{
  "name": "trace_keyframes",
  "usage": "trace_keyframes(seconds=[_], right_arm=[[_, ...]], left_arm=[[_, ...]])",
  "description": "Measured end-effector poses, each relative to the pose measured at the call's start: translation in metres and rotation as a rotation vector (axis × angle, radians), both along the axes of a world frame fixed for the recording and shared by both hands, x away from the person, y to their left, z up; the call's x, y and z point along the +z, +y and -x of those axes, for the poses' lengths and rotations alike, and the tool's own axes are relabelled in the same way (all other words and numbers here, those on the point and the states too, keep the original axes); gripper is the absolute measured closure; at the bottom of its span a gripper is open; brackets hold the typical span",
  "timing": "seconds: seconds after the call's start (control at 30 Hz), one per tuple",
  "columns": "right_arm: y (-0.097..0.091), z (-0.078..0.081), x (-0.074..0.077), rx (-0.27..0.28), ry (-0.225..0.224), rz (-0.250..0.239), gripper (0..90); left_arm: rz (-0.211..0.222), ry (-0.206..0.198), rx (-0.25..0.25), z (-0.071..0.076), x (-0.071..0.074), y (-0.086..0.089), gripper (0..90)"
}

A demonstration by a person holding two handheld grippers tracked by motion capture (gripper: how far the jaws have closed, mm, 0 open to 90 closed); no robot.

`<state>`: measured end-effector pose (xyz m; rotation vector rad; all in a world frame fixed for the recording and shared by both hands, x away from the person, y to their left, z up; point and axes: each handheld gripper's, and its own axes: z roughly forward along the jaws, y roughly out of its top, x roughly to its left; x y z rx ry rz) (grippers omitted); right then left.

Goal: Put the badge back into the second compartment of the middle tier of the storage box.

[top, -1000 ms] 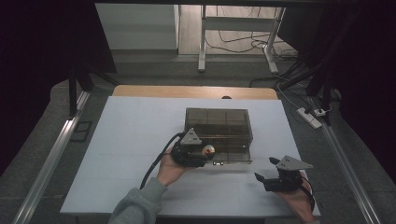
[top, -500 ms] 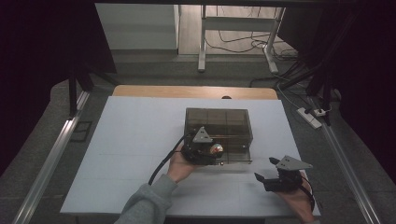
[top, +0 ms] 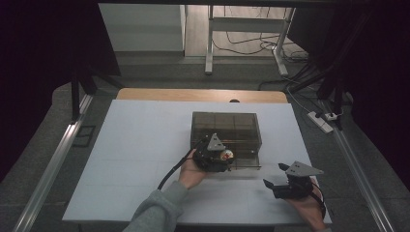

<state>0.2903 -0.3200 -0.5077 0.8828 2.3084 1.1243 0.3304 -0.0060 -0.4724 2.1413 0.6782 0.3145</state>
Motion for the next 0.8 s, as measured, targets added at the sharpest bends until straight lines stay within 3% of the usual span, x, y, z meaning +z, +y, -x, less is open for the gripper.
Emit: trace_keyframes(seconds=[0.1,0.3,0.8], right_arm=[[0.000,0.000,0.000,0.001,-0.001,0.001,14.4],[0.000,0.000,0.000,0.001,-0.001,0.002,14.4],[-0.001,0.001,0.000,0.000,-0.001,0.003,14.4]], left_arm=[[-0.009,-0.003,-0.002,0.002,0.001,0.000,41.3],[0.017,0.006,-0.013,0.007,0.007,0.006,40.0],[0.063,0.029,-0.016,0.026,0.017,0.037,34.3]])
